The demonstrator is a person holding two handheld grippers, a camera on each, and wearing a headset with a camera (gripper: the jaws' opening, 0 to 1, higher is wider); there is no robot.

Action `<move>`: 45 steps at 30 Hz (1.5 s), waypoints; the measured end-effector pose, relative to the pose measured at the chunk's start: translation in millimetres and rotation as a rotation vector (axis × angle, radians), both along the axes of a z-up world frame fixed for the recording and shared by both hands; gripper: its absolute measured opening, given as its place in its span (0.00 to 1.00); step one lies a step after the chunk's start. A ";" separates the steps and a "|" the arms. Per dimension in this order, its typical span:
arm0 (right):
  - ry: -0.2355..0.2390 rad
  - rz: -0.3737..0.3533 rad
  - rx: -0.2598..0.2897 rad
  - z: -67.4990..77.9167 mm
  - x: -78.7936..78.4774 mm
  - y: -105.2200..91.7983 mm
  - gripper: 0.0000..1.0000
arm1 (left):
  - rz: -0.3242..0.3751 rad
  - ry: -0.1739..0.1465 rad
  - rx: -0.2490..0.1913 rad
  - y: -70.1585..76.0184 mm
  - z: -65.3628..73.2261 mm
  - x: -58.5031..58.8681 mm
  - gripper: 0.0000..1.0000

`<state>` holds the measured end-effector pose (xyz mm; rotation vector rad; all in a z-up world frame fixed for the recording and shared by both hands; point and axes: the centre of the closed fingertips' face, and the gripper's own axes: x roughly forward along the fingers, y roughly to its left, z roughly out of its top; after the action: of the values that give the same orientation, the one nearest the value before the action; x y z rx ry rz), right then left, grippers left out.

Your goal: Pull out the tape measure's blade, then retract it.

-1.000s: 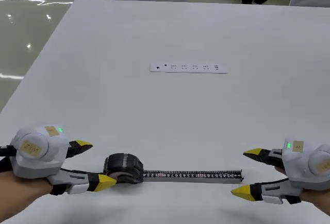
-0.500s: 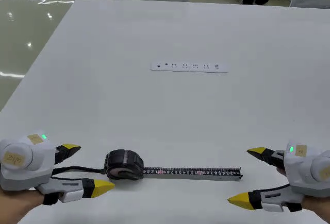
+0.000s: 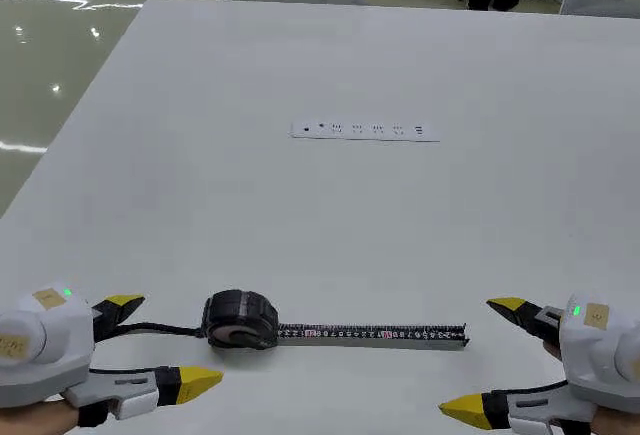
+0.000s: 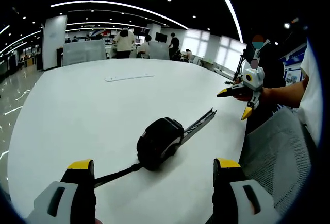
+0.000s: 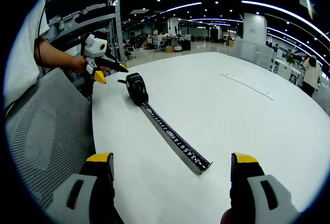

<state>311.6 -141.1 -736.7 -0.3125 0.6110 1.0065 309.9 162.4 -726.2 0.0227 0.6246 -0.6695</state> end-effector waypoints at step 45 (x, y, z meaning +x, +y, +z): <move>-0.028 -0.179 0.058 9.5 -44.9 -16.5 0.92 | 0.083 0.015 -0.046 1.9 -6.0 -50.9 0.93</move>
<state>266.7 -157.6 -727.2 -0.2167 0.5734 0.8453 259.1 164.3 -732.2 -0.0511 0.6205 -0.6037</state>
